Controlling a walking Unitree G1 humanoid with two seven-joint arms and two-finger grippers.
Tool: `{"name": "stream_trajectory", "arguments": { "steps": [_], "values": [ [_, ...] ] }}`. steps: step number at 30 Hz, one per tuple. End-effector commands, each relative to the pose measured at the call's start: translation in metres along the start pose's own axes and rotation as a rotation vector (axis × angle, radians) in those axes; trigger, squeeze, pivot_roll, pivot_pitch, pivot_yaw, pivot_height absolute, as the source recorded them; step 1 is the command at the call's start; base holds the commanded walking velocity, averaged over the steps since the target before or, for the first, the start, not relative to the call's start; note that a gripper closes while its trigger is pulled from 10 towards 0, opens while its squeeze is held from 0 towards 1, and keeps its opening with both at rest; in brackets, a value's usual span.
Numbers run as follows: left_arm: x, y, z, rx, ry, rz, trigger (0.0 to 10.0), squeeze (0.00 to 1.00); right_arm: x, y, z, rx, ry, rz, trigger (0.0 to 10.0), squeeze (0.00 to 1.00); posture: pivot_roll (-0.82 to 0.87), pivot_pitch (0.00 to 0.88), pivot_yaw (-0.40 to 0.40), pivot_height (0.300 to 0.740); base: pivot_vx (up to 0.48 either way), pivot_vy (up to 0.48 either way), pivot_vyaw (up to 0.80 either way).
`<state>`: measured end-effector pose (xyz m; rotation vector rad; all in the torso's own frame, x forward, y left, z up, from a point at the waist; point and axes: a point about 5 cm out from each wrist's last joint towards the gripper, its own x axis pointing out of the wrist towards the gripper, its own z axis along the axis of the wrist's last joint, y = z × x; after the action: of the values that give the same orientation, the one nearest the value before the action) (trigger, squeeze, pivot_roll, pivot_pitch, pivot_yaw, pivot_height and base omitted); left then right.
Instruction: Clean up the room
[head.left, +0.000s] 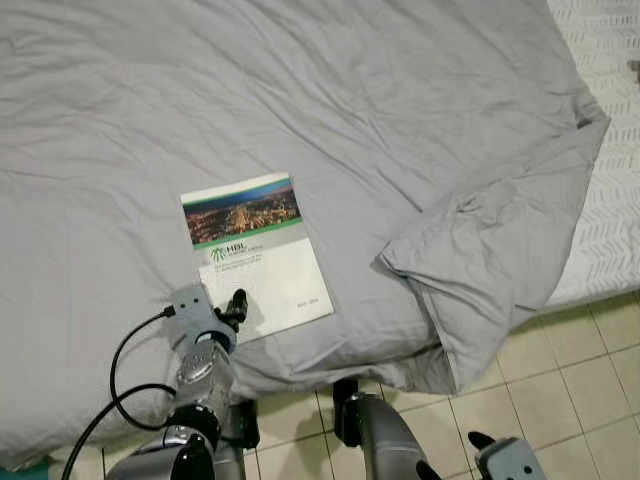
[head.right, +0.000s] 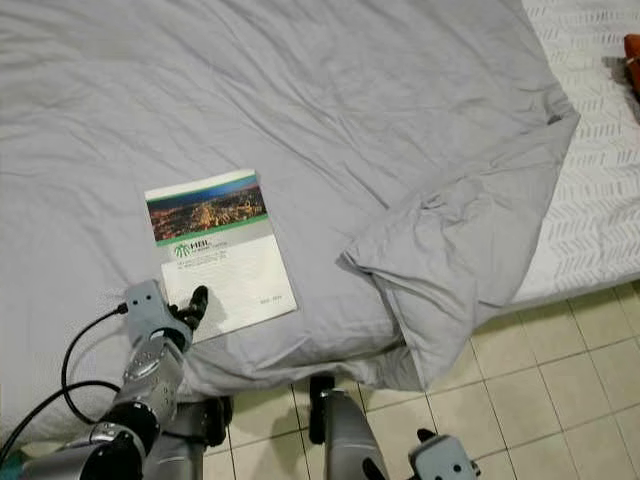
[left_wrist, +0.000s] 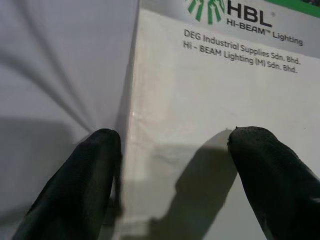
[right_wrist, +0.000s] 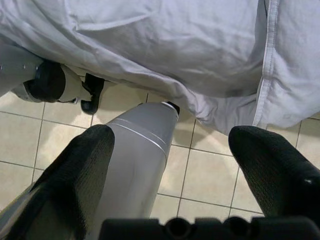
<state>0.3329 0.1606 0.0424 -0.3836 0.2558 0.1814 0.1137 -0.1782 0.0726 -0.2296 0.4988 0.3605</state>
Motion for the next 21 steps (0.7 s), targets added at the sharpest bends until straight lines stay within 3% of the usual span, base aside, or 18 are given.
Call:
{"name": "stream_trajectory", "arguments": {
  "steps": [1,10,11,14,21],
  "values": [
    [-0.010,0.001,-0.029,-0.023,0.118,0.014,10.0,0.00,-0.006,0.003,-0.015,0.007,0.075,0.011,10.0,0.00,-0.37,0.620,-0.148,0.740,0.000,0.000,0.00],
    [-0.010,-0.010,-0.031,-0.041,0.137,-0.042,10.0,0.00,-0.005,0.004,-0.015,0.013,0.070,0.017,10.0,0.00,-0.37,0.624,-0.145,0.740,0.000,0.000,0.00],
    [-0.010,-0.010,-0.032,-0.039,0.144,-0.043,0.0,0.00,-0.005,0.004,-0.015,0.014,0.070,0.017,10.0,0.00,-0.37,0.624,-0.145,0.740,0.000,0.000,0.00],
    [-0.011,-0.008,-0.035,-0.049,0.158,-0.038,0.0,0.00,-0.004,0.005,-0.015,0.015,0.069,0.019,10.0,0.00,-0.36,0.625,-0.145,0.740,0.000,0.000,0.00],
    [-0.016,-0.009,-0.045,-0.157,0.200,-0.079,0.0,0.00,0.000,0.004,-0.016,0.014,0.068,0.020,10.0,0.00,-0.37,0.610,-0.141,0.740,0.000,0.000,0.00]
  ]
}}
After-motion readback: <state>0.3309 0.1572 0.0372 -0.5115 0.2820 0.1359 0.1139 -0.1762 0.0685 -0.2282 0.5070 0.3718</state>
